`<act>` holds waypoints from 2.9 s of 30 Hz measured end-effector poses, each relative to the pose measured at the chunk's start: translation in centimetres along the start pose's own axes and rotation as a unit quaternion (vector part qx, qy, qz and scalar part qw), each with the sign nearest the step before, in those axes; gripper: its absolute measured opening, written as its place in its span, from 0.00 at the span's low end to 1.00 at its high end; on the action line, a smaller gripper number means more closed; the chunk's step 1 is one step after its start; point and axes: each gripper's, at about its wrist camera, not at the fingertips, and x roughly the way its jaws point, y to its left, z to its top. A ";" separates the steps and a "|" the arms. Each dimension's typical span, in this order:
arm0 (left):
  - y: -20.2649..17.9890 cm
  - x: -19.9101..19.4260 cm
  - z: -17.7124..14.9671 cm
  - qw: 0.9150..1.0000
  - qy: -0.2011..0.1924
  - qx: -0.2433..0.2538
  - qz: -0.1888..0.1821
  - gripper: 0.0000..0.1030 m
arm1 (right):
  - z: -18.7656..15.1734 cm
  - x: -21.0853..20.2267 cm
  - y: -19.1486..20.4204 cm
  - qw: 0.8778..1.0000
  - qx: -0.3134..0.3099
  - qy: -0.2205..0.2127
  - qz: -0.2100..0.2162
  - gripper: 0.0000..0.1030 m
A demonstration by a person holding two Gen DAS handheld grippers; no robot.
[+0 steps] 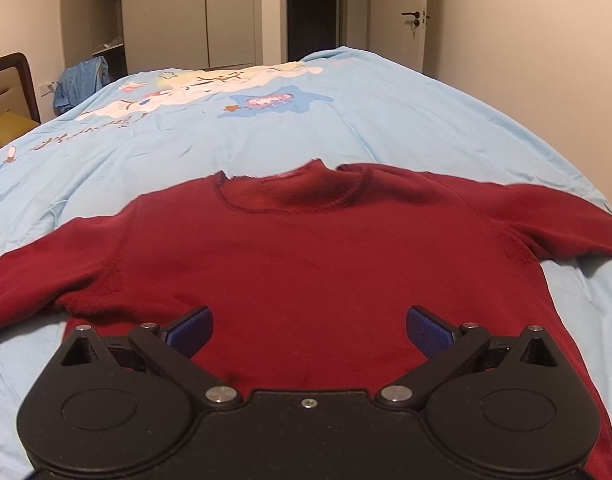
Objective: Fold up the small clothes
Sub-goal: 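Move the right tool toward the sleeve cuff nearest it, then grasp the sleeve cuff with the right tool and fold it across the sweater body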
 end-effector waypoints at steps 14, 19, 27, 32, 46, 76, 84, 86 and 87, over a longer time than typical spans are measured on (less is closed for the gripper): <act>4.8 -3.0 0.9 0.998 -0.028 -0.049 0.035 0.99 | -7.2 -11.6 19.5 0.909 -0.355 -0.139 0.166 0.07; 7.2 -4.8 0.8 0.995 -0.045 -0.070 0.051 0.99 | -12.7 -14.1 26.3 0.861 -0.423 -0.138 0.247 0.07; 12.6 -7.5 -0.2 0.986 -0.069 -0.130 0.079 0.99 | -24.7 -17.9 32.7 0.782 -0.503 -0.111 0.350 0.07; 15.8 -8.7 -1.3 0.979 -0.077 -0.162 0.094 0.99 | -32.4 -20.1 34.6 0.736 -0.563 -0.070 0.368 0.07; 18.0 -7.8 -3.5 0.975 -0.069 -0.195 0.081 0.99 | -44.5 -22.7 29.5 0.587 -0.723 -0.007 0.365 0.50; 10.7 0.2 -7.4 0.989 -0.029 -0.086 0.113 1.00 | -28.8 -13.3 21.2 0.764 -0.631 -0.080 0.104 0.10; 10.9 0.1 -7.4 0.990 -0.031 -0.090 0.106 1.00 | -28.7 -13.4 20.8 0.775 -0.621 -0.052 0.105 0.10; 11.4 -0.4 -7.1 0.991 -0.027 -0.094 0.090 1.00 | -28.4 -14.2 20.8 0.780 -0.614 -0.050 0.111 0.13; 11.7 -0.7 -7.0 0.992 -0.023 -0.094 0.079 1.00 | -28.3 -14.7 20.8 0.780 -0.613 -0.051 0.114 0.15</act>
